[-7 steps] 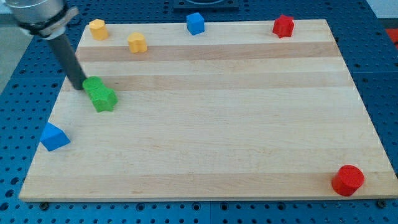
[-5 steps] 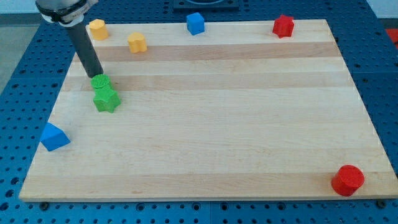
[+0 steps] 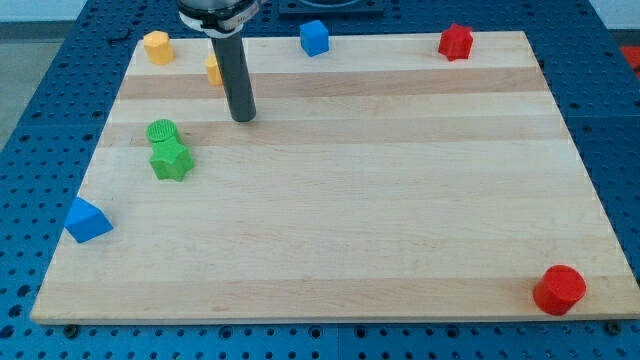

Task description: Slide the green circle to the center

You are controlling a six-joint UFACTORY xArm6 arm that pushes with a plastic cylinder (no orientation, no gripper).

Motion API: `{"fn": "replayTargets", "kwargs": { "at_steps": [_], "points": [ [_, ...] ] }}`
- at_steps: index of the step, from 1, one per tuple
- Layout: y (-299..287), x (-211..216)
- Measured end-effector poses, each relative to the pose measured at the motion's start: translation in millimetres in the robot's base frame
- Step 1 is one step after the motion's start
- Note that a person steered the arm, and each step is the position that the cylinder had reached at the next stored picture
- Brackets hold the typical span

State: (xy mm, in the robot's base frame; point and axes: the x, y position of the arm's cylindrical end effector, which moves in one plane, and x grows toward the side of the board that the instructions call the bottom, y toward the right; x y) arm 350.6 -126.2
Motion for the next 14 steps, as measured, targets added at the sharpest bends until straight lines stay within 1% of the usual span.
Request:
{"fn": "replayTargets", "kwargs": {
  "at_steps": [1, 2, 3, 4, 5, 6, 8, 9, 10, 11, 13, 14],
  "points": [
    [-48, 0],
    [-109, 0],
    [-156, 7],
    [-165, 31],
    [-164, 53],
    [-147, 60],
    [-35, 60],
    [12, 56],
    [9, 56],
    [-5, 56],
    [-68, 53],
    [-75, 31]
  ]
}}
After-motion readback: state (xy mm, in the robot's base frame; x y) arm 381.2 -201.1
